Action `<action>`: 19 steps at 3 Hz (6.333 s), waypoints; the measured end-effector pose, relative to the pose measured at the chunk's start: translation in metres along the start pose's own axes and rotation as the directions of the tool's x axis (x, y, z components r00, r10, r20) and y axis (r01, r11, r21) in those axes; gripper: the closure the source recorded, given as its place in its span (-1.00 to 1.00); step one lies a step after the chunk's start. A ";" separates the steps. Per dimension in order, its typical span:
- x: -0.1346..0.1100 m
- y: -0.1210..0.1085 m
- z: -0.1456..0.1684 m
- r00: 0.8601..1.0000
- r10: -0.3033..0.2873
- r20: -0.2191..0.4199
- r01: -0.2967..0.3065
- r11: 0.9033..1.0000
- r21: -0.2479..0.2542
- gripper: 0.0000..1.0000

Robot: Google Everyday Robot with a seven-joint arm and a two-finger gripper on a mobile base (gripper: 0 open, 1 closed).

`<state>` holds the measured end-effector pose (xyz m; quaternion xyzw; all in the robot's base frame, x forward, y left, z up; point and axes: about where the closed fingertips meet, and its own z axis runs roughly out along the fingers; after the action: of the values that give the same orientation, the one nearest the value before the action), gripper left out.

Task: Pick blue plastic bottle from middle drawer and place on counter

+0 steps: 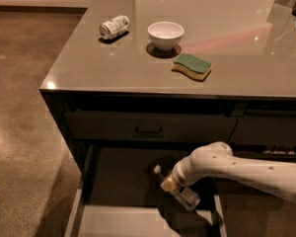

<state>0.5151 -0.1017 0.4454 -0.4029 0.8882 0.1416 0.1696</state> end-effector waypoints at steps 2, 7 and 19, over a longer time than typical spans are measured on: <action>-0.078 0.051 -0.169 0.932 -0.008 0.362 0.076 0.982 -0.174 1.00; -0.116 -0.030 -0.514 0.706 -0.325 0.630 0.270 0.945 0.185 1.00; -0.419 0.033 -0.303 0.615 -0.789 0.008 0.787 0.612 -0.079 -1.00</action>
Offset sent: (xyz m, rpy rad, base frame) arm -0.0850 -0.1270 0.3190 0.5256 -0.4805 0.1533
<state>0.6916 0.0814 0.8965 -0.7596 0.6176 0.0803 0.1872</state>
